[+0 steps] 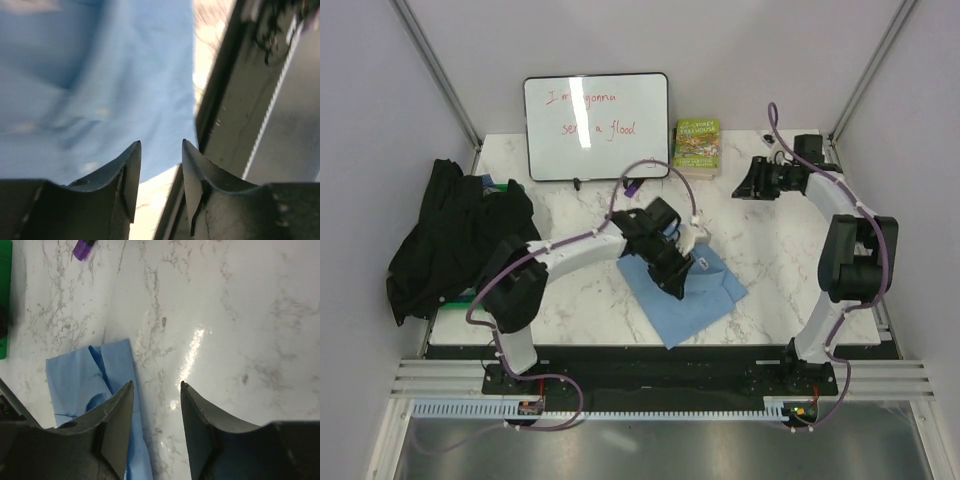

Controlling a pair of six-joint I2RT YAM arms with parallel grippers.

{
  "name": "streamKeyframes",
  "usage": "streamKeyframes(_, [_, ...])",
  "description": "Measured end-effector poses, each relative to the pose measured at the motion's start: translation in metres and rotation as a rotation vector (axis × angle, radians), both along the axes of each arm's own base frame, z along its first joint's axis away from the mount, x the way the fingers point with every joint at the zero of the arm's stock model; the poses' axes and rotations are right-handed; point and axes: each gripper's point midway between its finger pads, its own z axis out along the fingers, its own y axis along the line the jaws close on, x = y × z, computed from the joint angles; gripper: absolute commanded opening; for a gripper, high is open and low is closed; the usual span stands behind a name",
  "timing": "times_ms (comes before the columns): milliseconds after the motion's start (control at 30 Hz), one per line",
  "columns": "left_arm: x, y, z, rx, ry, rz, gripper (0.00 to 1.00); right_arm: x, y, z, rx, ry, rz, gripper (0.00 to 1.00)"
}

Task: Fold and stack the long sleeve shirts
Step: Fold the shirt

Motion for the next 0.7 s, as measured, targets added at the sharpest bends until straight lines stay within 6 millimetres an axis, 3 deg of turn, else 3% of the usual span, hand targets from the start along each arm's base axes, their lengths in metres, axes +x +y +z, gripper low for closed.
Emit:
streamKeyframes(100, [0.074,0.013,0.032,-0.073,-0.087,0.159,0.5,-0.021,-0.028,0.02,-0.06,-0.038,0.017,0.52])
streamKeyframes(167, [0.113,0.029,0.039,-0.08,-0.137,0.25,0.48,-0.042,-0.028,0.02,-0.079,-0.018,0.056,0.51])
streamKeyframes(233, [0.142,0.047,0.033,-0.054,-0.164,0.33,0.48,-0.069,-0.018,0.008,-0.086,0.029,0.116,0.51])
streamKeyframes(300, [0.151,0.057,0.016,-0.011,-0.146,0.372,0.47,-0.095,-0.008,-0.01,-0.088,0.106,0.171,0.51])
streamKeyframes(433, [0.142,0.072,-0.032,0.099,-0.041,0.436,0.45,-0.147,0.006,-0.046,-0.103,0.269,0.278,0.52])
streamKeyframes(567, [0.123,0.086,-0.063,0.18,0.051,0.488,0.35,-0.163,0.006,-0.063,-0.114,0.341,0.319,0.51])
streamKeyframes(633, [0.121,0.088,-0.065,0.175,0.069,0.509,0.27,-0.166,0.005,-0.07,-0.117,0.363,0.329,0.5])
streamKeyframes(700, [0.116,0.088,-0.067,0.158,0.101,0.531,0.27,-0.168,0.003,-0.078,-0.125,0.386,0.337,0.5])
